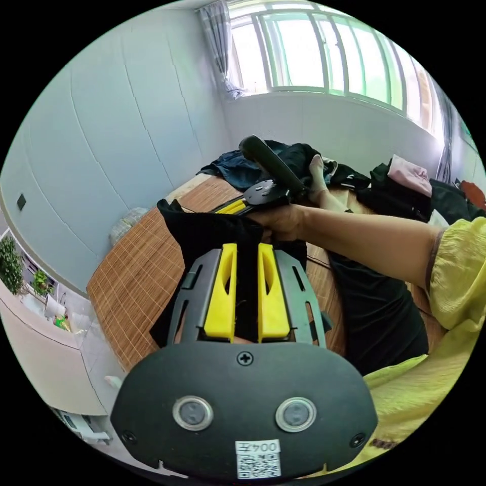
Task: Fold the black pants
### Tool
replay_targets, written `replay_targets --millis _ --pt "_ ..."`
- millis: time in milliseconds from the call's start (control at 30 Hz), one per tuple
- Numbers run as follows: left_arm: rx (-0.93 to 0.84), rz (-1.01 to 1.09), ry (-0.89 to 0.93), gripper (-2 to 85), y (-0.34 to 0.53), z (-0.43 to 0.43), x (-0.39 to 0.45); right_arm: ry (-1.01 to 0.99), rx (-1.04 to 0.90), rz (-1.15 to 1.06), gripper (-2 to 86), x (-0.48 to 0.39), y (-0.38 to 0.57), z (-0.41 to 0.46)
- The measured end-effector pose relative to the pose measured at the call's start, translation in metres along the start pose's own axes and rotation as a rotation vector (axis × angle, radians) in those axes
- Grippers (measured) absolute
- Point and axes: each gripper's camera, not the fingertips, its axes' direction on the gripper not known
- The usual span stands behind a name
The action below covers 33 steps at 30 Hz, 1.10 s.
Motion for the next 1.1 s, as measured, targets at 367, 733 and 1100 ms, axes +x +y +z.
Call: replay_targets --millis 367,733,1100 --pt "-0.227 0.372 -0.126 7.5 -0.002 0.262 0.189 0.152 -0.065 0.470 5.1 0.113 0.277 0.009" --pt "-0.158 0.385 -0.088 9.6 0.031 0.243 0.190 -0.116 0.148 0.872 11.2 0.143 0.434 -0.035" --pt "-0.455 -0.003 -0.190 2.5 0.191 0.296 -0.005 0.359 -0.352 0.757 7.9 0.065 0.455 0.043"
